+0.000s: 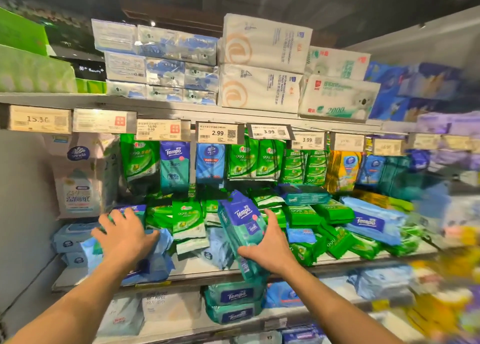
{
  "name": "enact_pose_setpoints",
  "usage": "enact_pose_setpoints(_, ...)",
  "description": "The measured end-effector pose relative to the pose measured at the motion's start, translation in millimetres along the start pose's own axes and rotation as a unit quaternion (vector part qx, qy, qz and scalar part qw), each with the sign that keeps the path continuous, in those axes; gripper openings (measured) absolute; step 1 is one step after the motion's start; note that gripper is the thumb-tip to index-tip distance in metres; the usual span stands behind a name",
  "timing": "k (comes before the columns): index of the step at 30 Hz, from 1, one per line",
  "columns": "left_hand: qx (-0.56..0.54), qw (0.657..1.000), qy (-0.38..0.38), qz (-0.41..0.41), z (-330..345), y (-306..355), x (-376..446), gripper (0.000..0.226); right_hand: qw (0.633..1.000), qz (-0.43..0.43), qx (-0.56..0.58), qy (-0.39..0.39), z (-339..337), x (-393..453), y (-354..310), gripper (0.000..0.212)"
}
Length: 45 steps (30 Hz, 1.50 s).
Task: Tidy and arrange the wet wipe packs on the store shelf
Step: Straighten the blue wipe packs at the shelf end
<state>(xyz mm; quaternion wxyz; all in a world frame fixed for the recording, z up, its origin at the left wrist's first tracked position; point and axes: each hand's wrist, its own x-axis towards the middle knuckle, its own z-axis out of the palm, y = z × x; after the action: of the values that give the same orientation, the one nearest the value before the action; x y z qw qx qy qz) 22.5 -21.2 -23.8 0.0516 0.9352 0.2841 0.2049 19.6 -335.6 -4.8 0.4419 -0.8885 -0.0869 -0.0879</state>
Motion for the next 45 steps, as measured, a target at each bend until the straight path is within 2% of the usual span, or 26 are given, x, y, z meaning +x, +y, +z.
enact_pose_setpoints(4, -0.033, 0.992, 0.049, 0.112, 9.7, 28.0, -6.8, 0.066, 0.996, 0.007, 0.019, 0.092, -52.2, -10.9, 22.6, 0.120)
enact_pose_setpoints(7, -0.065, 0.985, 0.023, 0.156, 8.0, 83.1, -28.0, 0.061, 0.986, 0.025, 0.033, 0.162, -92.0, -13.9, 43.1, 0.118)
enact_pose_setpoints(10, -0.073, 0.975, 0.005, 0.212, -0.4, 150.7, -58.6, 0.061, 0.976, 0.019, 0.026, 0.213, -131.9, -10.0, 67.1, 0.117)
enact_pose_setpoints(14, -0.111, 0.953, 0.041, 0.279, -19.6, 245.4, -88.4, 0.073, 0.966, -0.013, -0.029, 0.255, -193.8, 11.5, 103.4, 0.115)
enact_pose_setpoints(21, -0.125, 0.944, 0.060, 0.301, -35.2, 388.4, -134.4, 0.095, 0.965, -0.008, -0.064, 0.255, -298.0, 47.3, 173.7, 0.121)
enact_pose_setpoints(26, -0.111, 0.943, 0.026, 0.313, -20.7, 452.1, -150.6, 0.102, 0.964, 0.010, -0.048, 0.261, -343.8, 59.1, 222.0, 0.120)
enact_pose_setpoints(35, -0.120, 0.931, 0.012, 0.345, -2.8, 539.0, -150.7, 0.089, 0.954, 0.030, -0.005, 0.299, -384.3, 79.6, 273.4, 0.122)
enact_pose_setpoints(38, -0.102, 0.928, 0.000, 0.359, 6.0, 561.7, -156.6, 0.089, 0.944, 0.036, 0.010, 0.327, -406.9, 90.2, 292.0, 0.115)
enact_pose_setpoints(45, -0.105, 0.949, 0.001, 0.299, 8.9, 623.1, -173.8, 0.085, 0.943, 0.005, 0.034, 0.331, -453.6, 100.9, 338.5, 0.114)
